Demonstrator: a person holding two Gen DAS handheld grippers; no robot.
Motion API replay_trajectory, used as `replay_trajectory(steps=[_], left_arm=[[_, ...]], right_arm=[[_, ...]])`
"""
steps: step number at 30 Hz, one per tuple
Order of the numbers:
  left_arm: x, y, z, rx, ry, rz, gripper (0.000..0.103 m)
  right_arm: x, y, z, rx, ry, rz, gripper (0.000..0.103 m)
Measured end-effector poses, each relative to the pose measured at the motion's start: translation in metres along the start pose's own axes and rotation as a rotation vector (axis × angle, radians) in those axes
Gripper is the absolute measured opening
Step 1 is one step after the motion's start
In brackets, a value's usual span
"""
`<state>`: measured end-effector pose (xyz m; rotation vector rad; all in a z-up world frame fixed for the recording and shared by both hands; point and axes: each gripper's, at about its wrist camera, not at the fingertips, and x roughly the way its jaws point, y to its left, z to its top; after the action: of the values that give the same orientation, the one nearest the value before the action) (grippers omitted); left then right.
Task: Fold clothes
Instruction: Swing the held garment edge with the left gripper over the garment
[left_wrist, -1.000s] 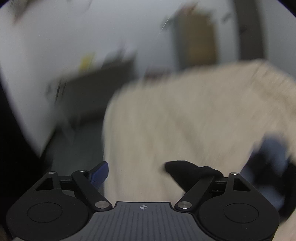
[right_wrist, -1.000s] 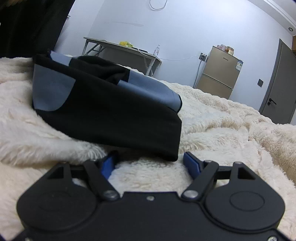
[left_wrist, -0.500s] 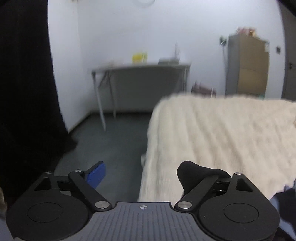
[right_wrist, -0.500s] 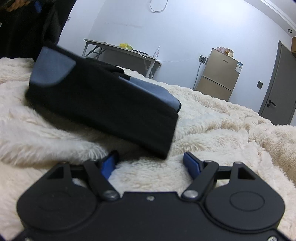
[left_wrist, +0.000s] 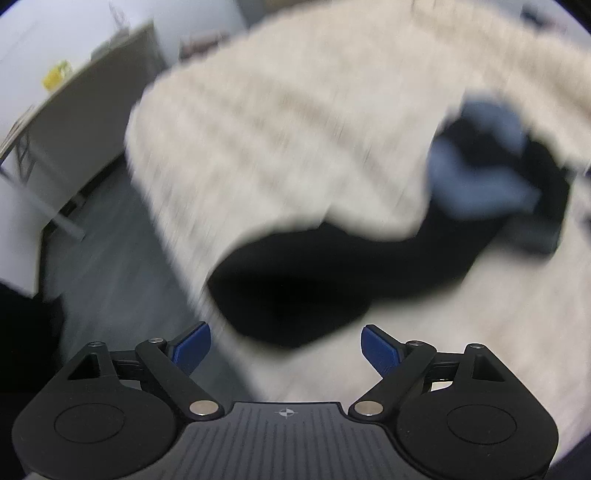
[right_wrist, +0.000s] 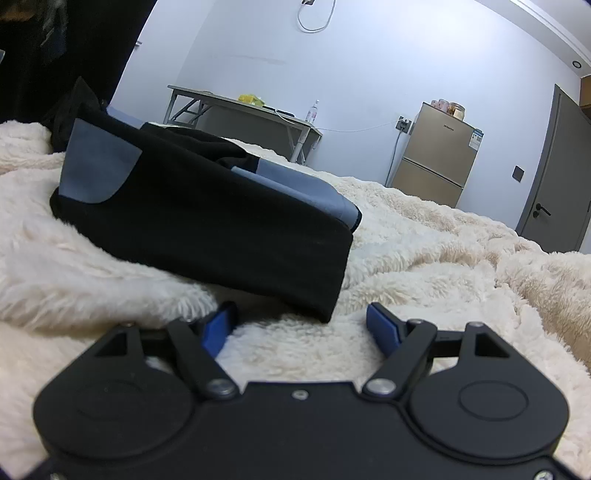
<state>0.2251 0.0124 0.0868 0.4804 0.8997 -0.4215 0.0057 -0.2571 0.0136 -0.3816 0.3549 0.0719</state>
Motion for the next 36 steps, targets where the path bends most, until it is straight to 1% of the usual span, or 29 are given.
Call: replay_trajectory(steps=[1,2,3,5,6,8,9,11,12,14,15,16,17,18,19,20,21,22,23,24,26,27,29,30,34,35,36], left_arm=[[-0.004,-0.015,0.021,0.006,-0.066,-0.037,0.089],[-0.006,-0.03,0.038,0.018,-0.099,-0.064,0.09],[-0.001,-0.037,0.042,0.025,-0.109,-0.073,0.09],[0.006,-0.076,0.078,0.086,-0.168,-0.118,0.09],[0.014,-0.097,0.1,0.127,-0.188,-0.147,0.09],[0.038,-0.121,0.135,0.173,-0.203,-0.182,0.09],[0.052,-0.127,0.145,0.184,-0.202,-0.194,0.09],[0.093,-0.163,0.182,0.217,-0.175,-0.26,0.09],[0.101,-0.165,0.185,0.218,-0.168,-0.27,0.09],[0.146,-0.198,0.213,0.209,-0.098,-0.356,0.09],[0.166,-0.203,0.218,0.208,-0.078,-0.376,0.09],[0.186,-0.218,0.227,0.213,-0.044,-0.39,0.09],[0.203,-0.234,0.235,0.214,-0.004,-0.368,0.09],[0.21,-0.241,0.237,0.212,0.016,-0.354,0.09],[0.225,-0.25,0.241,0.196,0.057,-0.338,0.09],[0.233,-0.254,0.243,0.176,0.087,-0.345,0.073],[0.237,-0.255,0.243,0.148,0.112,-0.395,0.04],[0.238,-0.258,0.243,0.134,0.137,-0.454,0.024],[0.231,-0.262,0.245,0.155,0.13,-0.461,0.011],[0.225,-0.262,0.246,0.165,0.115,-0.458,0.009],[0.192,-0.257,0.258,0.14,0.046,-0.499,0.008],[0.182,-0.256,0.262,0.134,0.021,-0.507,0.008],[0.128,-0.248,0.284,0.125,-0.108,-0.534,0.008],[0.115,-0.246,0.29,0.119,-0.141,-0.538,0.008],[-0.011,-0.21,0.338,0.025,-0.43,-0.586,0.008],[-0.032,-0.202,0.344,0.011,-0.479,-0.593,0.007],[-0.071,-0.184,0.353,-0.023,-0.57,-0.612,0.006]], right_arm=[[0.0,0.0,0.0,-0.001,0.001,-0.001,0.076],[0.0,0.0,0.0,-0.002,0.002,-0.001,0.076],[0.0,0.001,0.0,-0.003,0.002,-0.001,0.076],[0.0,0.001,0.001,-0.003,0.002,-0.001,0.077],[0.0,0.001,0.0,-0.003,0.001,-0.002,0.077],[0.0,0.002,0.0,-0.003,-0.002,-0.002,0.076],[0.0,0.002,-0.001,-0.003,-0.003,-0.003,0.076],[0.0,0.002,-0.001,-0.003,-0.006,-0.003,0.077],[0.0,0.002,-0.001,-0.004,-0.008,-0.003,0.076],[-0.001,0.003,-0.002,-0.006,-0.013,-0.004,0.076],[-0.001,0.004,-0.003,-0.009,-0.017,-0.005,0.076],[-0.002,0.004,-0.004,-0.011,-0.021,-0.006,0.076],[-0.002,0.005,-0.004,-0.012,-0.024,-0.007,0.076],[-0.002,0.005,-0.004,-0.011,-0.025,-0.007,0.076],[-0.002,0.005,-0.004,-0.011,-0.026,-0.008,0.076],[-0.002,0.005,-0.004,-0.011,-0.027,-0.008,0.076],[-0.003,0.006,-0.004,-0.012,-0.029,-0.01,0.076],[-0.003,0.006,-0.004,-0.013,-0.031,-0.011,0.076],[-0.003,0.007,-0.004,-0.016,-0.033,-0.013,0.076],[-0.003,0.007,-0.004,-0.02,-0.036,-0.015,0.076],[-0.003,0.009,-0.004,-0.029,-0.04,-0.02,0.076],[-0.003,0.01,-0.004,-0.033,-0.043,-0.023,0.076],[-0.004,0.011,-0.003,-0.039,-0.047,-0.027,0.076],[-0.004,0.011,-0.003,-0.04,-0.048,-0.028,0.076],[-0.004,0.012,-0.002,-0.047,-0.045,-0.03,0.076],[-0.004,0.013,-0.002,-0.049,-0.044,-0.031,0.076],[-0.004,0.014,-0.002,-0.051,-0.044,-0.032,0.076]])
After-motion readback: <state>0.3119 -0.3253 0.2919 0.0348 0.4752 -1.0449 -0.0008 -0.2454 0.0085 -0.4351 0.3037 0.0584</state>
